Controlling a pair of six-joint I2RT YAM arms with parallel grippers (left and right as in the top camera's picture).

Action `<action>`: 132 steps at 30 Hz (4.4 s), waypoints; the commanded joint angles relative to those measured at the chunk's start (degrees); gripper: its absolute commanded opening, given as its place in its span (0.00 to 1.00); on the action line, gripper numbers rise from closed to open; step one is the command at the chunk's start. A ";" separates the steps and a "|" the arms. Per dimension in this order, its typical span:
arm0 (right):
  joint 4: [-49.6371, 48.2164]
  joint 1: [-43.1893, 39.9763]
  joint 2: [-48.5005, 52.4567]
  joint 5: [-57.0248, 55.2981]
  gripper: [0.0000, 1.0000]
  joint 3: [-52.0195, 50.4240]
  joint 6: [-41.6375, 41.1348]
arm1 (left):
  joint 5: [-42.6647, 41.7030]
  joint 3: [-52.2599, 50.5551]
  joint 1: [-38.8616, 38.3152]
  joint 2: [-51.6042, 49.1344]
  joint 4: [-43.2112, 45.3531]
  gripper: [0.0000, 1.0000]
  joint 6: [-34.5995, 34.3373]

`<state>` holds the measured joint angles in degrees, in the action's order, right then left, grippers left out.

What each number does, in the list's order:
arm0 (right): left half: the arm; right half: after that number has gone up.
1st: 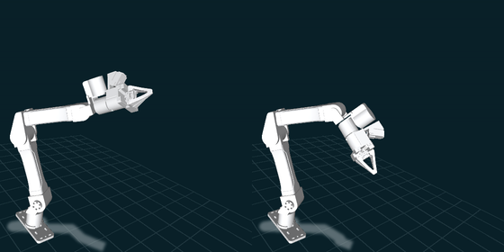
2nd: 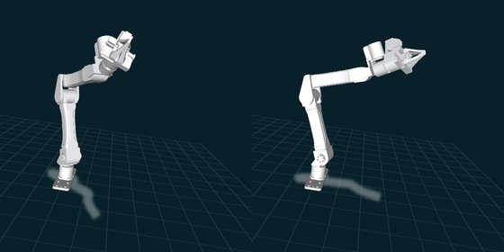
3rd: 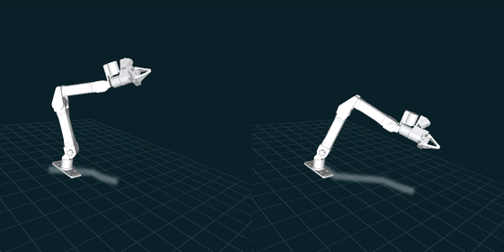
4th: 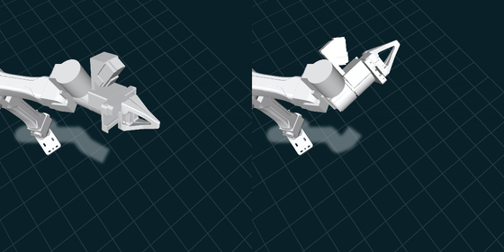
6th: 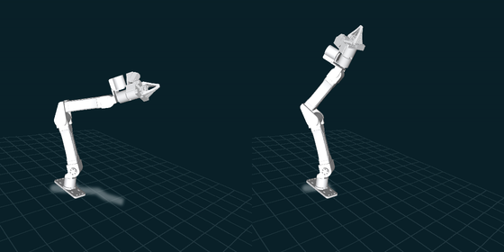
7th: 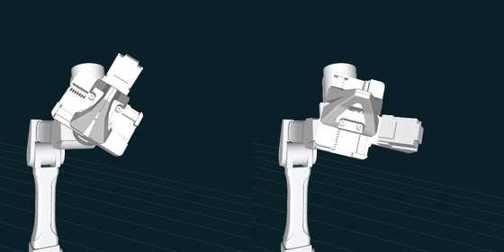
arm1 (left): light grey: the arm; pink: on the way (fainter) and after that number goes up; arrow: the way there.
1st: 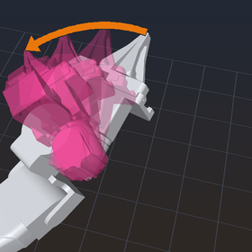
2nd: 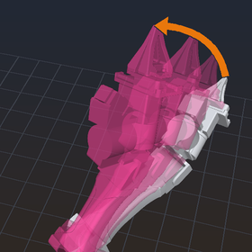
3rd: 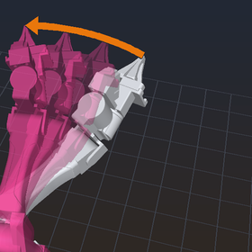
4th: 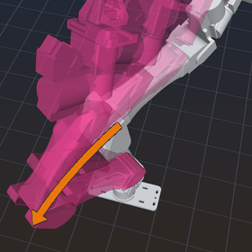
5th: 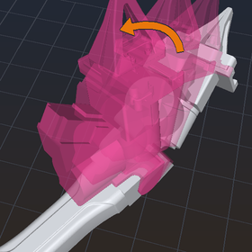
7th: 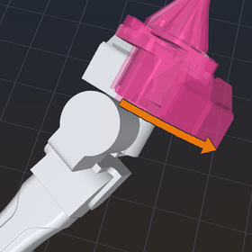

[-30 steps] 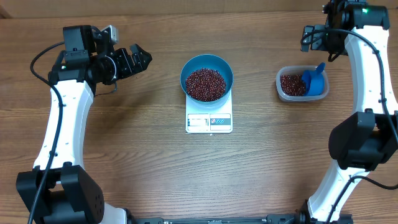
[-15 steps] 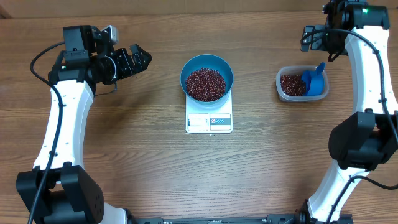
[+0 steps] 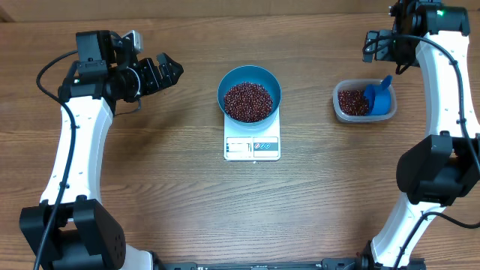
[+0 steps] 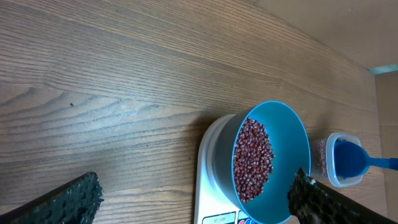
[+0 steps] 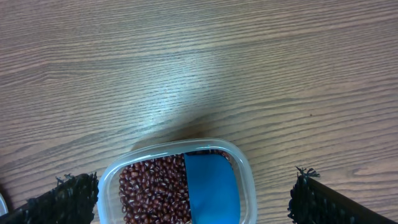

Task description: Scoop item into bowl and weigh 150g on scale

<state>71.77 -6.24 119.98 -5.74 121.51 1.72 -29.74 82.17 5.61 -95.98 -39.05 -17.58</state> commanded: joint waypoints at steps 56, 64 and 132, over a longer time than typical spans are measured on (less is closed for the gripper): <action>-0.17 0.00 -0.22 0.52 1.00 1.55 0.02 | 32.87 -14.60 -39.78 -0.87 -3.96 0.33 -10.78; -0.17 0.00 -0.22 0.50 1.00 1.55 0.02 | 31.10 -14.60 -39.78 -3.89 -3.98 0.04 -10.25; -0.17 0.00 -0.22 0.52 1.00 1.55 0.02 | 29.33 -14.58 -40.37 -3.89 -7.45 0.99 -2.12</action>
<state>71.75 -6.24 119.98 -5.72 121.51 1.72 -1.23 67.83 -34.17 -99.48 -46.50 -20.78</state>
